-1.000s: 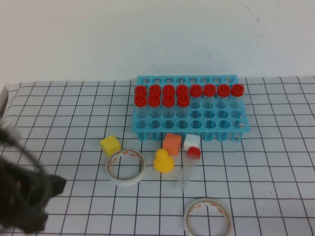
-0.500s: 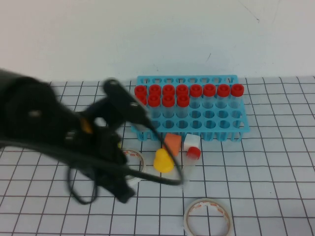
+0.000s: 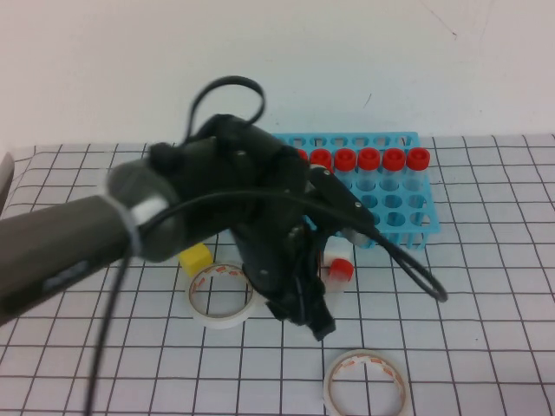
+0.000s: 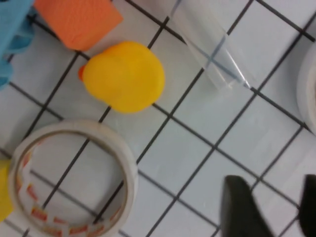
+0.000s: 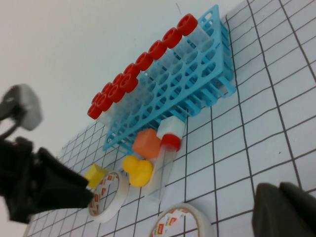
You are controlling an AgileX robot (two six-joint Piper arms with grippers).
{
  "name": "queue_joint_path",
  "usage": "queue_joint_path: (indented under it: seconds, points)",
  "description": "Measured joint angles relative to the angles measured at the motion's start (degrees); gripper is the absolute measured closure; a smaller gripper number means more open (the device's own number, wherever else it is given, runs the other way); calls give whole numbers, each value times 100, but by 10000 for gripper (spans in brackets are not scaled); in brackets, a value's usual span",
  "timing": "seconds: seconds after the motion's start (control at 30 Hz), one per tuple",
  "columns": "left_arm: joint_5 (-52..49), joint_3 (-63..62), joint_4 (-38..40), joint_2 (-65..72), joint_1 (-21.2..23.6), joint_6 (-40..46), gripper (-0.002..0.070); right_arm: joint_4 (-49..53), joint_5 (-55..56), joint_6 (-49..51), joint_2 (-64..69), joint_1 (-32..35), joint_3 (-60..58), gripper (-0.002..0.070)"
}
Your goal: Place the test tubes
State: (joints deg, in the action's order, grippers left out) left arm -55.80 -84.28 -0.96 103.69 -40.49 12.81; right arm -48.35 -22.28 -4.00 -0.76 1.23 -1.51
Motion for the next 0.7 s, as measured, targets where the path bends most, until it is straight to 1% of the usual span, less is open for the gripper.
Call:
queue_joint_path:
  seconds: [0.03,0.1,0.17,0.4,0.7]
  points:
    - [-56,-130,25,163,0,-10,421,0,0,-26,0,0,0,678]
    - [-121,-354,96,436,0,-25,337,0,0,-63,0,0,0,678]
    - [-171,-557,164,680,0,-37,296,0,0,-72,0,0,0,678]
    - [-183,-1121,179,1430,-9,-168,291,0,0,-88,0,0,0,678]
    - [269,-1289,143,1844,-9,-458,291,0,-22,-162,0,0,0,678]
